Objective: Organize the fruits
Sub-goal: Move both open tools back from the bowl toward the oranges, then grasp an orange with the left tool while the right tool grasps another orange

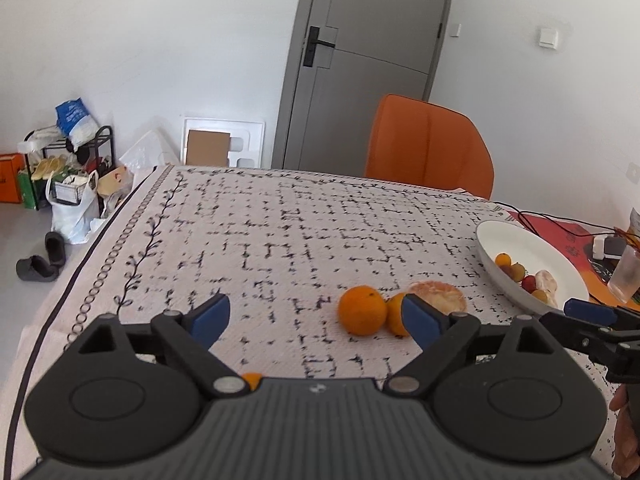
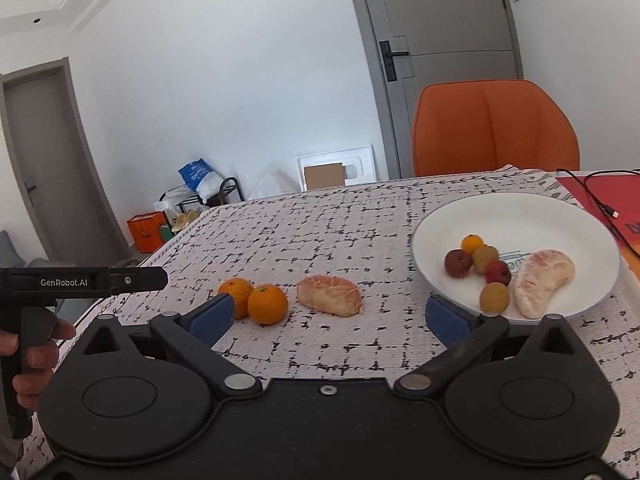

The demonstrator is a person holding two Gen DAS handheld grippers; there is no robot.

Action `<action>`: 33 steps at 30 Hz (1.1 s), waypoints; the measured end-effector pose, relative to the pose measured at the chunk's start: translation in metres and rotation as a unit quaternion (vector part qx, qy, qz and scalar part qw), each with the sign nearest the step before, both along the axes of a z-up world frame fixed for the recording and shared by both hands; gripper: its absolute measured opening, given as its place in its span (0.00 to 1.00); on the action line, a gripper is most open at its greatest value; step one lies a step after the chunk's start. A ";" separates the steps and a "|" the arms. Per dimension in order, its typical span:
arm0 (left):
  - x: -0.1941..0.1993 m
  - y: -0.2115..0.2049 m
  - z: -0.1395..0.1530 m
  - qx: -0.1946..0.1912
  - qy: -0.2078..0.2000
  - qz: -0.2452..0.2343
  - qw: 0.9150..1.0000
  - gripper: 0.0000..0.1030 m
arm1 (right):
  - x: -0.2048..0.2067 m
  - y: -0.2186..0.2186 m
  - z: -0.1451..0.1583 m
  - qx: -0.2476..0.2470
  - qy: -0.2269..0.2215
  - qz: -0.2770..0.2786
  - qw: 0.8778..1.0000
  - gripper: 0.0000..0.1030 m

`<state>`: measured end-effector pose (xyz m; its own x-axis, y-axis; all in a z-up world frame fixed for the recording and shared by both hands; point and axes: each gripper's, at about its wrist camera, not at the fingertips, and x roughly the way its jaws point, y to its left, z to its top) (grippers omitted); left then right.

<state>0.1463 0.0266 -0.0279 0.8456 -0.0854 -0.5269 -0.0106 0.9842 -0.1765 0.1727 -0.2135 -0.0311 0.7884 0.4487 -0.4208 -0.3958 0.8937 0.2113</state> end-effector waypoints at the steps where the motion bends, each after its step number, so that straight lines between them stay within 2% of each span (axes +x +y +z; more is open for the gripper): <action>1: -0.001 0.002 -0.002 -0.002 0.002 0.002 1.000 0.89 | 0.000 0.002 0.000 -0.001 0.000 0.002 1.000 1.00; 12: -0.013 0.022 -0.025 -0.014 0.022 0.035 0.999 0.85 | 0.004 0.022 -0.004 -0.008 0.003 0.026 1.000 0.99; 21: -0.011 0.024 -0.046 -0.016 0.047 0.042 0.998 0.60 | 0.009 0.037 -0.008 -0.022 0.010 0.042 0.999 0.97; 22: -0.011 0.023 -0.046 -0.010 0.046 0.040 0.998 0.53 | 0.009 0.038 -0.009 -0.022 0.010 0.043 0.999 0.97; 25: -0.009 0.023 -0.047 -0.008 0.049 0.037 0.998 0.22 | 0.012 0.041 -0.010 -0.023 0.013 0.045 0.999 0.97; 33: -0.009 0.029 -0.042 -0.024 0.038 0.033 0.998 0.21 | 0.016 0.047 -0.012 -0.028 0.019 0.053 0.998 0.92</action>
